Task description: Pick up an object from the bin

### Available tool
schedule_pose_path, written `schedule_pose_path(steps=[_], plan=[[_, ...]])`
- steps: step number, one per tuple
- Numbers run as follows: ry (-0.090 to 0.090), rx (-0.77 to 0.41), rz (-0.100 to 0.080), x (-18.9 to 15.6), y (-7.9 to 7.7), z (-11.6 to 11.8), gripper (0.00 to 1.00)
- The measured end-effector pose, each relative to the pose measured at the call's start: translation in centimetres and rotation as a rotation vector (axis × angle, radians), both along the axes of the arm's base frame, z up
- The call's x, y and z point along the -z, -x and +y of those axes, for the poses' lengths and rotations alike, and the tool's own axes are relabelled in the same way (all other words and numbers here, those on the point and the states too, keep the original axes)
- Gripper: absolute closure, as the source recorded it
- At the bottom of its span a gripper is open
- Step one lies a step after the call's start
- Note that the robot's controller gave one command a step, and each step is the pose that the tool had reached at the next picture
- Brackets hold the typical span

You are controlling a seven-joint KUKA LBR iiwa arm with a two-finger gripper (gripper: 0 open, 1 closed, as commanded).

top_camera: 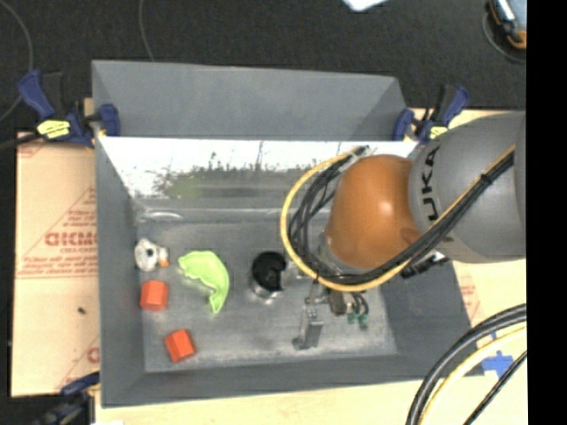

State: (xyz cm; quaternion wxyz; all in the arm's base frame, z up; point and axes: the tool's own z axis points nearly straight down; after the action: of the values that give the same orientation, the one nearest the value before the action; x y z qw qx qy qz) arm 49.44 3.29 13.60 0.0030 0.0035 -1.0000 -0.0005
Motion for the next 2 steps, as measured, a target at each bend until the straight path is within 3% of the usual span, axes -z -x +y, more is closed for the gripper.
schedule_pose_path(steps=[1,2], plan=[[0.0,0.002,-0.008,-0.4,-0.2,0.0,0.0],[-0.001,0.12,-0.008,5.3,-3.4,-0.3,0.0]])
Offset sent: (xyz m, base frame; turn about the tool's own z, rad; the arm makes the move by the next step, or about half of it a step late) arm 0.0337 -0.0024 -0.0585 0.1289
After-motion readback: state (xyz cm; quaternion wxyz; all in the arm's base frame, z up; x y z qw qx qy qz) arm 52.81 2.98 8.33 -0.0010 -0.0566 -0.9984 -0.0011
